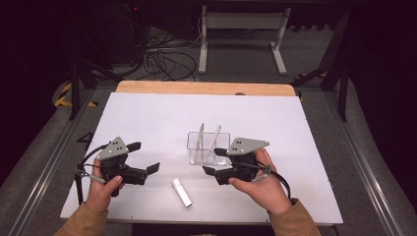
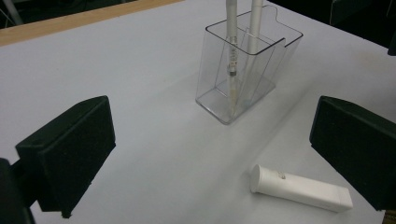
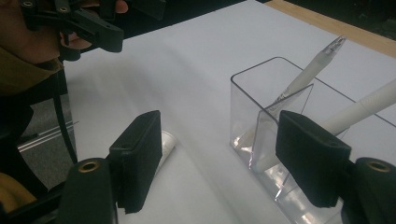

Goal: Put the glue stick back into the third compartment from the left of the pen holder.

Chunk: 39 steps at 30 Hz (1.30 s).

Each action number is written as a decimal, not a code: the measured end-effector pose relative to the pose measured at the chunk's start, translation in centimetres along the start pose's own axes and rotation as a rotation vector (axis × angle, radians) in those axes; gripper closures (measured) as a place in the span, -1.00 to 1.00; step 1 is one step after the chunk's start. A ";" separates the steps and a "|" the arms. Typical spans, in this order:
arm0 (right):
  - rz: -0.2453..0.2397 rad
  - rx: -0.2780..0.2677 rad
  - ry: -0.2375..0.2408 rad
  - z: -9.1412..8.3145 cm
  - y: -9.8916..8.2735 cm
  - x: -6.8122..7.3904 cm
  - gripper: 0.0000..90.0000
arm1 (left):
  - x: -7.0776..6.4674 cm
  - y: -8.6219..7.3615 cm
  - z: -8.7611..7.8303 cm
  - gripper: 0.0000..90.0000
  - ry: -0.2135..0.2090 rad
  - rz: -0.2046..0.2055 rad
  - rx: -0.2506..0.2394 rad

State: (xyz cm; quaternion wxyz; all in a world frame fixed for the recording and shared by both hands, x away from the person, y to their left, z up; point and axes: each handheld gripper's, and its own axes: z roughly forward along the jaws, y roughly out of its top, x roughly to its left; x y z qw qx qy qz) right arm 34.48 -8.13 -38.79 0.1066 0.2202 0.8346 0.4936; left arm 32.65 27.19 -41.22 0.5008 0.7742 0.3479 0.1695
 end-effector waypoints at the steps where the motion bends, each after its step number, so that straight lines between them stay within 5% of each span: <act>1: 0.005 0.002 0.002 0.1 0.0 0.0 -0.28 | 0.0 0.0 0.0 -0.98 -0.002 -0.003 0.000; 18: 0.155 0.116 -0.001 1.9 -0.2 0.6 -0.04 | 0.1 0.1 -0.2 -0.98 0.007 0.002 -0.003; 29: 0.190 0.200 0.005 3.7 0.4 1.2 0.01 | 0.2 0.3 -0.5 -0.98 0.011 0.004 -0.010; 39: 0.282 0.323 0.014 5.7 0.5 1.9 0.09 | 0.3 0.3 -0.7 -0.98 0.018 0.001 -0.016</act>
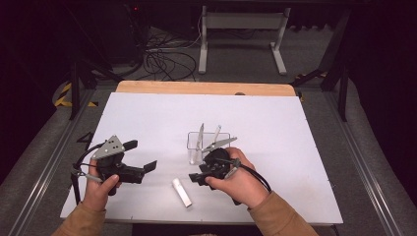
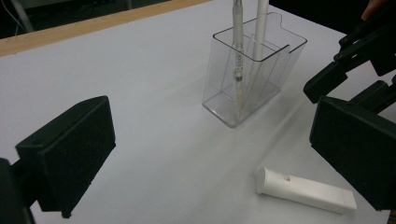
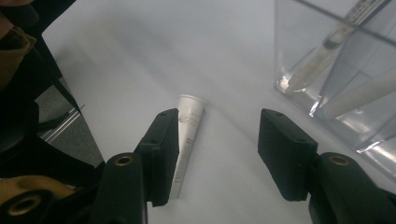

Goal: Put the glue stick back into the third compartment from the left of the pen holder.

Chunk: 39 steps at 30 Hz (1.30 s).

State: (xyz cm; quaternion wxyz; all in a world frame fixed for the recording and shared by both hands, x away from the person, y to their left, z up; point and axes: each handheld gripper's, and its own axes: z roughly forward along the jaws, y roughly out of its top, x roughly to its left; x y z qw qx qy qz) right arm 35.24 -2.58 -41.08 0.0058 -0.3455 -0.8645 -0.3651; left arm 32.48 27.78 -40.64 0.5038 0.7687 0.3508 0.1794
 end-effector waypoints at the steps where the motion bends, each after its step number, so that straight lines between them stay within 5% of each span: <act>1: 0.007 0.012 0.000 0.2 0.0 0.1 0.10 | 0.0 0.0 0.0 -0.98 0.000 0.000 0.000; 18: 0.032 0.142 0.006 3.9 1.0 2.1 0.17 | 0.1 -0.1 -0.1 -0.98 0.004 -0.003 0.001; 39: 0.036 0.195 -0.040 7.1 0.5 2.8 0.36 | 0.1 -0.1 0.0 -0.98 0.008 0.006 0.006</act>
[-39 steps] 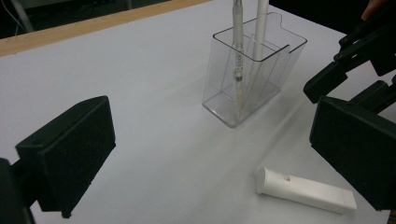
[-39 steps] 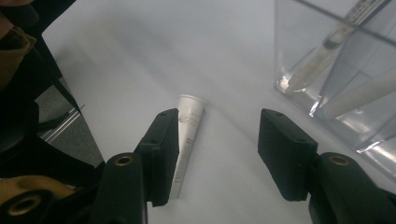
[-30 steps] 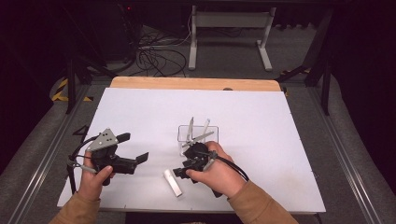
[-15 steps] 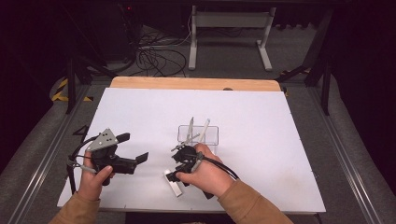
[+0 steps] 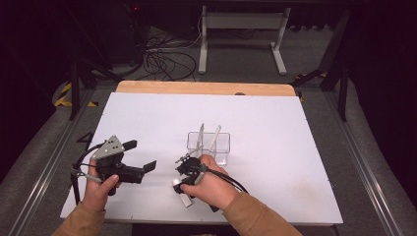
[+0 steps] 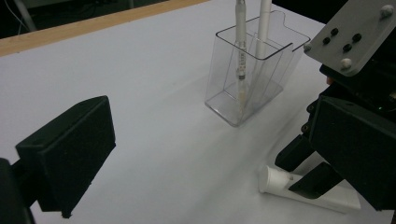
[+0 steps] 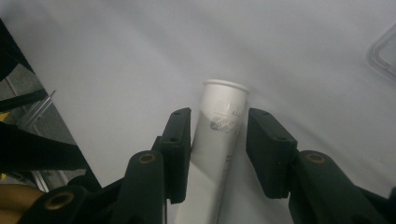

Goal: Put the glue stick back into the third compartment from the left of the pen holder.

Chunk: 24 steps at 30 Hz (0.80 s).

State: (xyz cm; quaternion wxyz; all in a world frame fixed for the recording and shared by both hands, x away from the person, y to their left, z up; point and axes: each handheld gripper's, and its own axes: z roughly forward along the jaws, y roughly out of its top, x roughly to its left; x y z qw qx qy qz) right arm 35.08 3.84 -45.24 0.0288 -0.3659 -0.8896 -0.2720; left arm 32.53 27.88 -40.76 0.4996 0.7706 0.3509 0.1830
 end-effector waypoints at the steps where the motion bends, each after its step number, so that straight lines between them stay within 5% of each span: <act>1: -0.004 0.003 0.003 0.1 0.0 0.1 0.37 | 0.0 0.0 0.0 -0.98 0.001 0.001 0.001; 24: 0.023 0.003 -0.077 1.2 -0.2 1.3 0.49 | -0.1 0.0 0.1 -0.98 -0.003 -0.005 0.003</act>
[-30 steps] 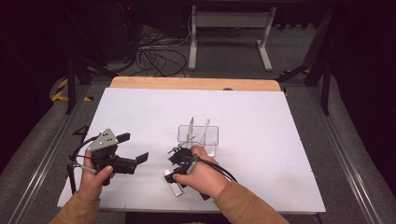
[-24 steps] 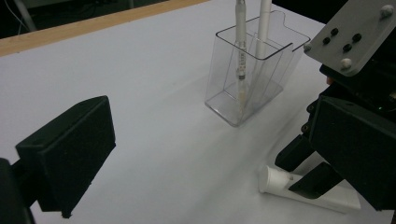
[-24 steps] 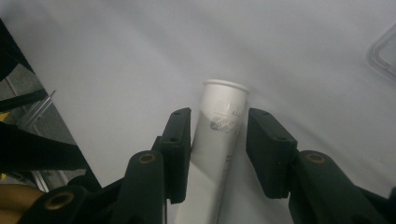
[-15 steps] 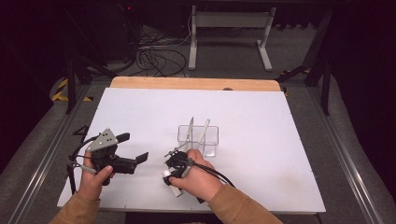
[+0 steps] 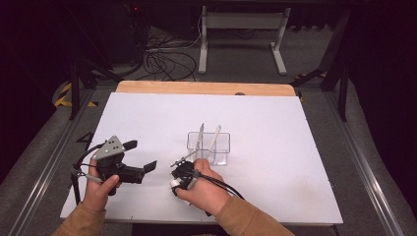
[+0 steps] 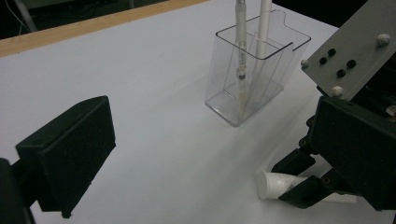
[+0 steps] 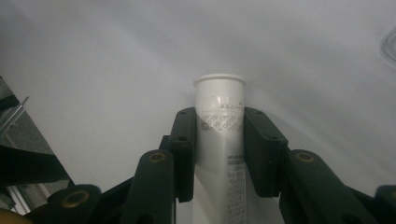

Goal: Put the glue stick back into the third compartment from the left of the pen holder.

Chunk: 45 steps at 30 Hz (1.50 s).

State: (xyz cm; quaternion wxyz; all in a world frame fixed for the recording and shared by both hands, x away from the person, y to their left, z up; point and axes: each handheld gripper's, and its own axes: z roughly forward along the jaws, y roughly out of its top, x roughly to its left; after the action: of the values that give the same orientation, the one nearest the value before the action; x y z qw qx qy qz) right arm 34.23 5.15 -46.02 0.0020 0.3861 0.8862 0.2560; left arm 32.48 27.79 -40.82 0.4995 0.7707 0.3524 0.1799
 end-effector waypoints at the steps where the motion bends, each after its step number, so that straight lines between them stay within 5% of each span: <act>1: -0.001 0.004 0.004 0.0 0.0 -0.1 0.49 | 0.1 0.0 0.0 -0.98 0.003 0.009 0.002; 29: 0.011 -0.036 0.062 -0.6 -0.5 -1.5 0.49 | 0.2 -0.1 0.0 -0.98 0.007 0.013 -0.007; 45: -0.032 -0.304 0.129 -5.4 -1.4 -2.9 0.49 | 0.2 -0.2 0.1 -0.98 0.008 -0.008 -0.001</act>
State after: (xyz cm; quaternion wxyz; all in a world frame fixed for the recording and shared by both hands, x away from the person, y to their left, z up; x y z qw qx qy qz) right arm 34.19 -0.10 -42.52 0.0074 0.3497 0.8416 0.4114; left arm 32.60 27.90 -41.01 0.4993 0.7683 0.3571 0.1812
